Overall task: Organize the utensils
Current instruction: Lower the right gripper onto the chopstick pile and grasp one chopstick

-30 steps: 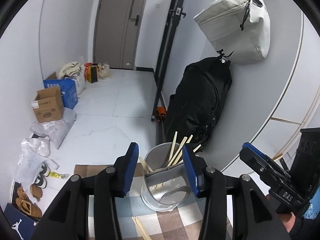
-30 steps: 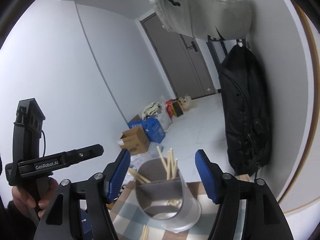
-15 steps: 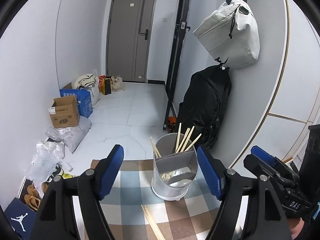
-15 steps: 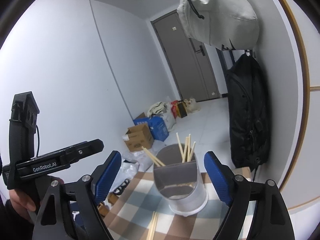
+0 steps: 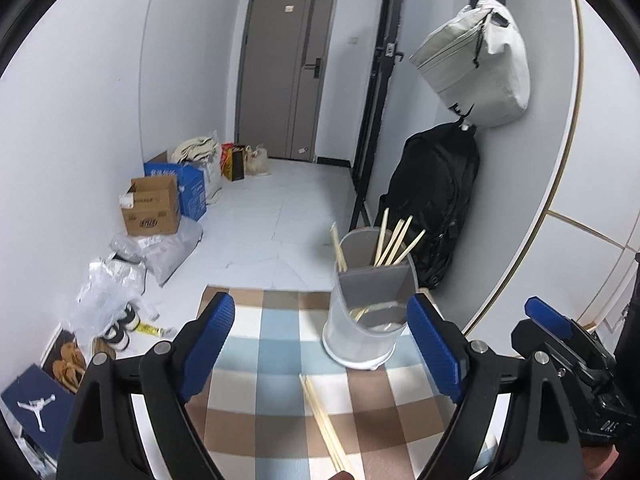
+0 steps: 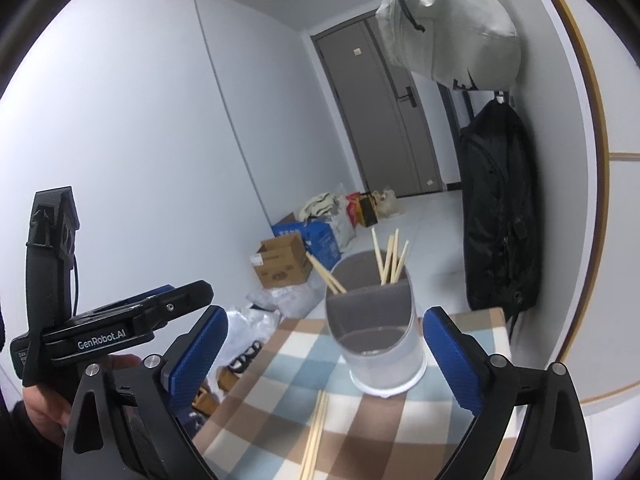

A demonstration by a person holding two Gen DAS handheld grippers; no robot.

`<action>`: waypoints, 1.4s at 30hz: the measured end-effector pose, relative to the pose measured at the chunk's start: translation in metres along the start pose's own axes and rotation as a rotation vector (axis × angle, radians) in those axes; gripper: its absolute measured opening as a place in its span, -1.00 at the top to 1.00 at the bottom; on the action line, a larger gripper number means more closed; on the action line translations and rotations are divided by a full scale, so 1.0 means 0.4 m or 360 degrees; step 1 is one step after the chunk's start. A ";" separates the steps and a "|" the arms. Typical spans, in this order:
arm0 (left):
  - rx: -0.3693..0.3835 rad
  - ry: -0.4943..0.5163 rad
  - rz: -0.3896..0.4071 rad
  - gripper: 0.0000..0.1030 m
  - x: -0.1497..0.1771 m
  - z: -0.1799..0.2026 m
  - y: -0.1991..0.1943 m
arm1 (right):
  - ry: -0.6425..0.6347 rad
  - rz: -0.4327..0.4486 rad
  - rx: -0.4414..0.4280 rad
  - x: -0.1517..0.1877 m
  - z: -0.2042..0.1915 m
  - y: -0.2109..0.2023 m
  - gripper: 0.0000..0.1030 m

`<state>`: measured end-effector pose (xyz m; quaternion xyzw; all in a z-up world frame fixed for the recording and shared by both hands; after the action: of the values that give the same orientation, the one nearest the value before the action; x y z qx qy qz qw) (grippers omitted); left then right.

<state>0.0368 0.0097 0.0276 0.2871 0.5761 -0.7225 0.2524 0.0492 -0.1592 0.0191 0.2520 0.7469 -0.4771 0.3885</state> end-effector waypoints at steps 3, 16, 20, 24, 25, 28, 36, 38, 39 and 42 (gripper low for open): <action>-0.0016 -0.0042 -0.0019 -0.65 0.031 -0.019 0.015 | -0.0022 -0.0048 0.0011 0.028 -0.009 0.019 -0.96; -0.0076 -0.0162 -0.0104 -0.65 0.105 -0.117 0.081 | -0.0049 -0.0392 0.0079 0.131 0.000 0.160 -0.94; -0.0110 -0.0236 -0.0144 -0.65 0.106 -0.168 0.096 | -0.0040 -0.0546 0.0058 0.159 0.002 0.230 -0.69; -0.0142 -0.0303 -0.0179 -0.65 0.112 -0.211 0.109 | -0.0010 -0.0720 0.0044 0.194 0.004 0.310 -0.31; -0.0155 -0.0308 -0.0187 -0.65 0.114 -0.220 0.112 | -0.0010 -0.0748 0.0043 0.203 0.002 0.326 -0.21; -0.0170 -0.0324 -0.0210 -0.65 0.116 -0.238 0.123 | -0.0036 -0.0821 0.0044 0.222 -0.008 0.371 -0.03; -0.0157 -0.0394 -0.0287 -0.65 0.120 -0.278 0.139 | -0.0065 -0.0991 0.0087 0.259 -0.025 0.502 0.19; -0.0153 -0.0403 -0.0286 -0.65 0.118 -0.286 0.140 | -0.0074 -0.1045 0.0096 0.269 -0.026 0.533 0.26; -0.0159 -0.0402 -0.0290 -0.65 0.119 -0.288 0.141 | -0.0080 -0.1062 0.0107 0.272 -0.026 0.542 0.29; -0.0149 -0.0406 -0.0293 -0.65 0.118 -0.292 0.141 | -0.0088 -0.1103 0.0133 0.275 -0.026 0.574 0.39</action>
<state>0.0572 0.1105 -0.0644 0.1269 0.5963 -0.7456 0.2691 0.1545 -0.0533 -0.1872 -0.0139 0.7571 -0.6175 0.2130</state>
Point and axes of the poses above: each gripper's, at about its wrist camera, not at the fingertips, and y roughly the way its jaws point, z to its right, x to its underside, the point moved 4 cm from there along y, roughly the way its jaws point, and after that the axes turned 11 degrees about -z, right-handed, at the moved point
